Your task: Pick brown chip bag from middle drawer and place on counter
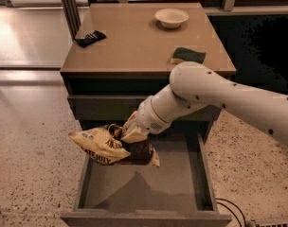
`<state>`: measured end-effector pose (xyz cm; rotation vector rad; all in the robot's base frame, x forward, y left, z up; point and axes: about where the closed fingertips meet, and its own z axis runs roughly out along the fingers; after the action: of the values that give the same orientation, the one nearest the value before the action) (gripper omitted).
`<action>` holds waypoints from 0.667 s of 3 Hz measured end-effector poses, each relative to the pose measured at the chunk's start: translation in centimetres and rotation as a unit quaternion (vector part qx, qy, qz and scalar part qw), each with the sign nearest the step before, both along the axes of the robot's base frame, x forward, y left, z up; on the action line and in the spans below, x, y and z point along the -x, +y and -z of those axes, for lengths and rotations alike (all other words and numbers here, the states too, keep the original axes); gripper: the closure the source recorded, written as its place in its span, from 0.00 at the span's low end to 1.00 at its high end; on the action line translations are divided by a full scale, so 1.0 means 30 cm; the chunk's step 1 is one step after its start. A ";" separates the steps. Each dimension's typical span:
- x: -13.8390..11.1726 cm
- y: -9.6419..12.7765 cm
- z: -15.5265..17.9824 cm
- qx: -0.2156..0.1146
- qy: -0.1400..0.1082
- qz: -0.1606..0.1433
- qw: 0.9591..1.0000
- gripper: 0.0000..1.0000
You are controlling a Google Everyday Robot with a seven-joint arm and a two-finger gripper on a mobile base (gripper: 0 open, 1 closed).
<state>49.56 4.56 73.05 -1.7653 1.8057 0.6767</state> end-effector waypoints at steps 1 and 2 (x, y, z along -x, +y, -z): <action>-0.003 0.055 -0.213 -0.017 -0.031 -0.049 0.998 1.00; -0.025 0.110 -0.412 -0.047 -0.050 -0.089 0.994 1.00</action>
Offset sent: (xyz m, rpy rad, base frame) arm 0.0148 0.0487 0.1876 0.1646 -0.1305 0.2642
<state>50.31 7.86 85.42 -1.8768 1.5402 0.7167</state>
